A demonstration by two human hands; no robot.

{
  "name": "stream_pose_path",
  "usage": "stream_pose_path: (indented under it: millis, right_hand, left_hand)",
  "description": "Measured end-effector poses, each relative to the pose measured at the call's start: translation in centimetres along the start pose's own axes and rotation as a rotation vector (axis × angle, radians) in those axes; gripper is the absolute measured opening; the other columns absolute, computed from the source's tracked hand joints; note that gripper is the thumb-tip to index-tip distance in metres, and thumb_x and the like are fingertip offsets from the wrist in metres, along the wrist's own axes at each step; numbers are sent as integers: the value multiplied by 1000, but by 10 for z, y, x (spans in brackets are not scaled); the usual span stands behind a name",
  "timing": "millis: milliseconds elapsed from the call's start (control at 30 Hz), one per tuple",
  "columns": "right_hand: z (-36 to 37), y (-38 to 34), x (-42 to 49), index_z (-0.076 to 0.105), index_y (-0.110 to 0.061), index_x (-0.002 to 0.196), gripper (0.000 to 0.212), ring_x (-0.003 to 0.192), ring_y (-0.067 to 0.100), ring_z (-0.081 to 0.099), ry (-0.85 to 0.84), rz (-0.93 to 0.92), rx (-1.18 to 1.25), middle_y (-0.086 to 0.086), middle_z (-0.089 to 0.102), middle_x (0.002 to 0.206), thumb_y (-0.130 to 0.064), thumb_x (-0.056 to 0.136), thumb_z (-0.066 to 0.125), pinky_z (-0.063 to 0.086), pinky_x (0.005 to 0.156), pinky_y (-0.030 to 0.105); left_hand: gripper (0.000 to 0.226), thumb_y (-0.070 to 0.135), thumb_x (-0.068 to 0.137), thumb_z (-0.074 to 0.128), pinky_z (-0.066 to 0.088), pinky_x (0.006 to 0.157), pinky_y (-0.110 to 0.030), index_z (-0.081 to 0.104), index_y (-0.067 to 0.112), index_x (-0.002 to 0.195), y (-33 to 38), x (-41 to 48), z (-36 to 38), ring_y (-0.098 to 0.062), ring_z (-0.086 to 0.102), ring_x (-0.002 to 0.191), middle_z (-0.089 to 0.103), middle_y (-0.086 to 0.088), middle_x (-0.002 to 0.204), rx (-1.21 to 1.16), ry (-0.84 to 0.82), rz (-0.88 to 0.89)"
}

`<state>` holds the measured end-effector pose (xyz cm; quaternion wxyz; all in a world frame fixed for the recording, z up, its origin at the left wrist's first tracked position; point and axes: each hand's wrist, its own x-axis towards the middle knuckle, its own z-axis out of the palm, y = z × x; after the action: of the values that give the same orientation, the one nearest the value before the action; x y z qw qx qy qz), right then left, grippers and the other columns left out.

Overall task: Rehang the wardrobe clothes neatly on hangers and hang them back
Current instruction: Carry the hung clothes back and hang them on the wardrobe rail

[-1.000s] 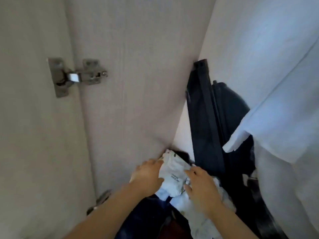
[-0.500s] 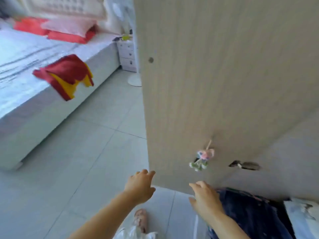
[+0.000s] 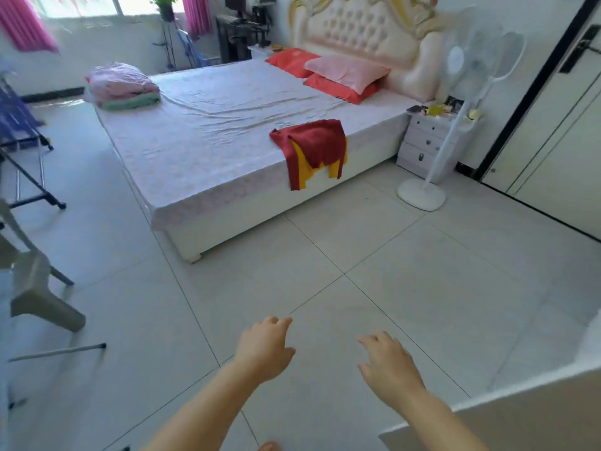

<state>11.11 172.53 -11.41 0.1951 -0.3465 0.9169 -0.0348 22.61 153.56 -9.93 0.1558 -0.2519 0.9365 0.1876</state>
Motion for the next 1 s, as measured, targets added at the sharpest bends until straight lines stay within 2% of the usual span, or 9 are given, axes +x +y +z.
stream_pose_path:
  millis: [167, 367, 567, 867, 1000]
  right_hand:
    - [-32, -28, 89, 39, -23, 136, 43, 121, 21, 41, 25, -21, -16, -1, 42, 133, -29, 94, 43, 35, 98, 29]
    - [-63, -37, 183, 36, -24, 138, 45, 122, 20, 40, 12, -39, -35, -1, 41, 133, -33, 94, 43, 34, 98, 29]
    - [-97, -24, 304, 36, -25, 137, 45, 123, 19, 38, 24, -101, -51, -2, 41, 134, -32, 93, 45, 33, 98, 28]
    - [-191, 5, 502, 42, -23, 131, 40, 120, 20, 41, 6, -185, -65, -1, 44, 128, -31, 92, 46, 35, 95, 31]
    - [-218, 19, 579, 37, -25, 138, 46, 123, 18, 39, -15, -169, -55, -2, 42, 132, -32, 93, 45, 32, 98, 29]
  left_hand:
    - [59, 40, 92, 47, 35, 101, -35, 22, 25, 144, -43, 70, -47, -24, 39, 126, 38, -1, 141, -15, 30, -40]
    - [59, 40, 92, 47, 34, 102, -35, 23, 26, 144, -60, 156, -84, -22, 37, 128, 37, 0, 141, -42, 21, -52]
    - [59, 40, 92, 47, 33, 101, -34, 23, 26, 144, -62, 265, -116, -23, 36, 129, 36, 0, 142, -29, 1, -81]
    - [55, 40, 92, 46, 33, 101, -34, 27, 25, 141, -50, 441, -210, -22, 36, 128, 35, 1, 142, -34, 8, -188]
    - [55, 40, 91, 46, 34, 100, -34, 27, 25, 141, -52, 508, -237, -22, 36, 128, 35, 0, 142, -44, -8, -208]
